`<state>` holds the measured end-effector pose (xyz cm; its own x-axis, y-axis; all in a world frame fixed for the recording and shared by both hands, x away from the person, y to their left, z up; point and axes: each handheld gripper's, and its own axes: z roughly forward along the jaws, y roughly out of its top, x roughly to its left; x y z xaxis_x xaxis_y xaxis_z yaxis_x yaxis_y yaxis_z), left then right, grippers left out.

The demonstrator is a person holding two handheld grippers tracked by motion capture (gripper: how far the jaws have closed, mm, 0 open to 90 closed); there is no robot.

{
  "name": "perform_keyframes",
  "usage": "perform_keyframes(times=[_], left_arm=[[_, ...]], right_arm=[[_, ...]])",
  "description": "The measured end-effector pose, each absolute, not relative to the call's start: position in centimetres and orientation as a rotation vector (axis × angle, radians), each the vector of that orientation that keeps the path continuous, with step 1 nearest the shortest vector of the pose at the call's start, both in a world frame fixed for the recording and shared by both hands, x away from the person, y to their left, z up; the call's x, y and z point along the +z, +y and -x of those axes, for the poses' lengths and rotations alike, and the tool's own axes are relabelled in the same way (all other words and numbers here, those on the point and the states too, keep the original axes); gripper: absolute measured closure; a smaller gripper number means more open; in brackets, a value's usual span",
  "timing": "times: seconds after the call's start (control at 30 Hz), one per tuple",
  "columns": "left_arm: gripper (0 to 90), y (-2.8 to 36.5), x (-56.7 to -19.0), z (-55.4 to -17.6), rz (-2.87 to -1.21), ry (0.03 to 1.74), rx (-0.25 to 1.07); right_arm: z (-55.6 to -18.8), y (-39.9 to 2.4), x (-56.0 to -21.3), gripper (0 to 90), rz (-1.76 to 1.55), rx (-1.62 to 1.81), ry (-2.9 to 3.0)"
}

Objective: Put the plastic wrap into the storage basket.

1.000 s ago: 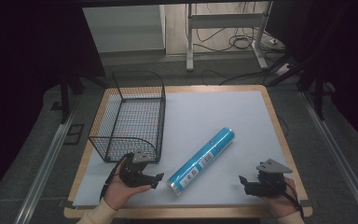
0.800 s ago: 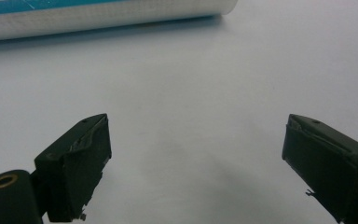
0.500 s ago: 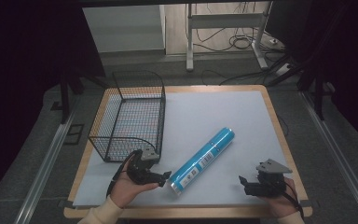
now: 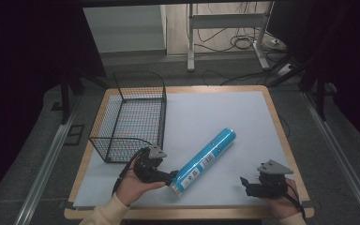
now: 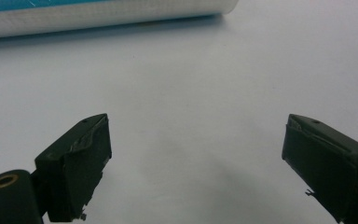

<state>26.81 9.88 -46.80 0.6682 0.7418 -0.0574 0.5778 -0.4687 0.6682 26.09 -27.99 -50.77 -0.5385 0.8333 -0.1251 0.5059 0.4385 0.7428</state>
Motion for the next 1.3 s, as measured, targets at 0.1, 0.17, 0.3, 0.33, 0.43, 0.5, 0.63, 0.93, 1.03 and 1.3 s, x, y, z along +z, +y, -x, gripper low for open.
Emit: perform_keyframes(times=[0.1, 0.17, 0.3, 0.33, 0.43, 0.5, 0.63, 0.93, 1.03, 1.3], left_arm=[[16.7, 9.5, -46.8, -27.0, -2.217, 1.008, 0.311], [16.7, 9.1, -46.7, -27.1, -2.221, 1.001, 0.31], [16.7, 8.7, -46.5, -27.3, -2.218, 0.999, 0.311], [16.7, 8.6, -46.5, -27.4, -2.22, 0.998, 0.308], [16.7, 8.2, -46.4, -27.6, -2.222, 0.994, 0.308], [16.7, 7.9, -46.4, -27.8, -2.23, 0.984, 0.308], [16.7, 7.4, -46.3, -28.0, -2.238, 0.974, 0.304], [16.6, 6.5, -46.0, -28.3, -2.236, 0.962, 0.301], [16.6, 6.3, -45.8, -28.4, -2.235, 0.959, 0.299], [16.5, 5.5, -45.6, -28.9, -2.254, 0.944, 0.291]], right_arm=[[-26.1, -28.0, -50.8, 8.1, -1.125, 0.911, 2.212], [-26.1, -28.0, -50.7, 8.2, -1.126, 0.909, 2.213], [-26.1, -28.0, -50.8, 8.2, -1.125, 0.91, 2.213], [-26.1, -28.0, -50.8, 8.2, -1.125, 0.91, 2.213], [-26.1, -28.0, -50.8, 8.3, -1.126, 0.909, 2.214], [-26.1, -28.0, -50.8, 8.3, -1.128, 0.906, 2.215], [-26.1, -28.0, -50.8, 8.3, -1.127, 0.906, 2.215], [-26.1, -28.0, -50.8, 8.3, -1.129, 0.905, 2.214], [-26.1, -28.0, -50.9, 8.3, -1.127, 0.903, 2.217], [-26.1, -28.0, -50.9, 8.3, -1.128, 0.901, 2.219]])
